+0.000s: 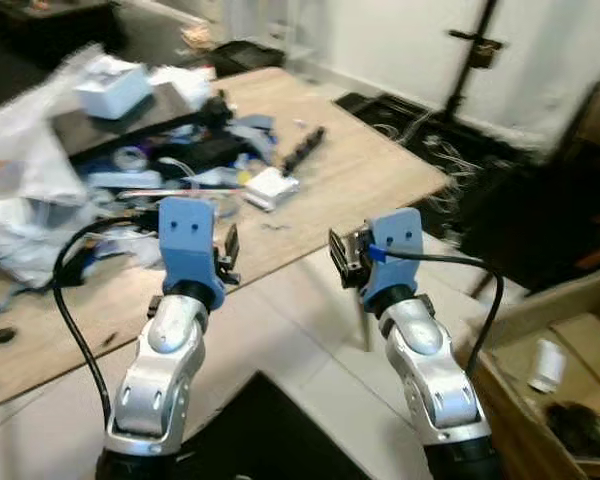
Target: Picking trash to rubbish bin
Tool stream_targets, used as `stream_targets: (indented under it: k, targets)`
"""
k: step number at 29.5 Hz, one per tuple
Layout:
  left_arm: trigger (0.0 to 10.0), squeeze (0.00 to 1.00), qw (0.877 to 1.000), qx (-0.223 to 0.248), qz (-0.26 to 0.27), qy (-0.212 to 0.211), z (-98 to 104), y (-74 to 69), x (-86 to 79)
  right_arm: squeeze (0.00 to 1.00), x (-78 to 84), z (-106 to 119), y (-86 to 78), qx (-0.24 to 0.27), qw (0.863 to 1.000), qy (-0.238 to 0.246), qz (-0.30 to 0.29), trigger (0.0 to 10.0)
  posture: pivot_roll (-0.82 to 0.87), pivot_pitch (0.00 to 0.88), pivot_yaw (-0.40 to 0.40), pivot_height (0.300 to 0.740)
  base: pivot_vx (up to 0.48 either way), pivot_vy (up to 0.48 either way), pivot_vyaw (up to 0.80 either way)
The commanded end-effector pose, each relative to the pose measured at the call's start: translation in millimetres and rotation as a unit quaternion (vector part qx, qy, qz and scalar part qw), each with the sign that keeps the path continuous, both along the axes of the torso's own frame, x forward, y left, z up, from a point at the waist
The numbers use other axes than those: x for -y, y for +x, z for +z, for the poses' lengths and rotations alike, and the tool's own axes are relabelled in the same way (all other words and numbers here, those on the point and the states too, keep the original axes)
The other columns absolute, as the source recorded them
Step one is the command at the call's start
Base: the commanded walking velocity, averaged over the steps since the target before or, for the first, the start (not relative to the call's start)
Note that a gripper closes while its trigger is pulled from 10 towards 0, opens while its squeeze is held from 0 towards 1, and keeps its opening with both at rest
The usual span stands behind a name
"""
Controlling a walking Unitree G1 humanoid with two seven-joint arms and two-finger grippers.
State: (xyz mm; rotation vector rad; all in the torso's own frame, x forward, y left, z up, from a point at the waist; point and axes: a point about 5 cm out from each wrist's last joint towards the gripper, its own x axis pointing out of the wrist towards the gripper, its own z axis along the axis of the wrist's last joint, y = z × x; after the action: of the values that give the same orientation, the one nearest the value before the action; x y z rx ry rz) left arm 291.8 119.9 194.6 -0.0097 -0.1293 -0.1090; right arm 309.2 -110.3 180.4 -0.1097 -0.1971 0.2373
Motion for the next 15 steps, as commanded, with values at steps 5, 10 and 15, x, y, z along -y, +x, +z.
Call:
stream_targets:
  k: [5, 10, 15]
  targets:
    - [10.0, 0.0, 1.0, -0.012, 0.003, 0.003, -4.4, -1.8, 0.8, 0.0, 1.1, -1.7, -1.8, -0.008, 1.0, -0.002, 0.003, 10.0, 0.07, 0.105, -0.017, 0.74, 0.0, 0.0, 0.8]
    - [10.0, 0.0, 1.0, -0.014, 0.004, 0.003, -4.9, -2.1, 0.5, 0.0, 0.9, -2.4, -1.5, -0.011, 1.0, -0.002, 0.004, 10.0, 0.07, 0.105, -0.017, 0.74, 0.0, 0.0, 0.8]
    - [10.0, 0.0, 1.0, -0.017, 0.006, 0.002, -5.3, -2.1, -0.7, 0.0, -0.2, -3.9, -1.7, -0.015, 1.0, -0.003, 0.008, 10.0, 0.07, 0.108, -0.02, 0.74, 0.0, 0.0, 0.8]
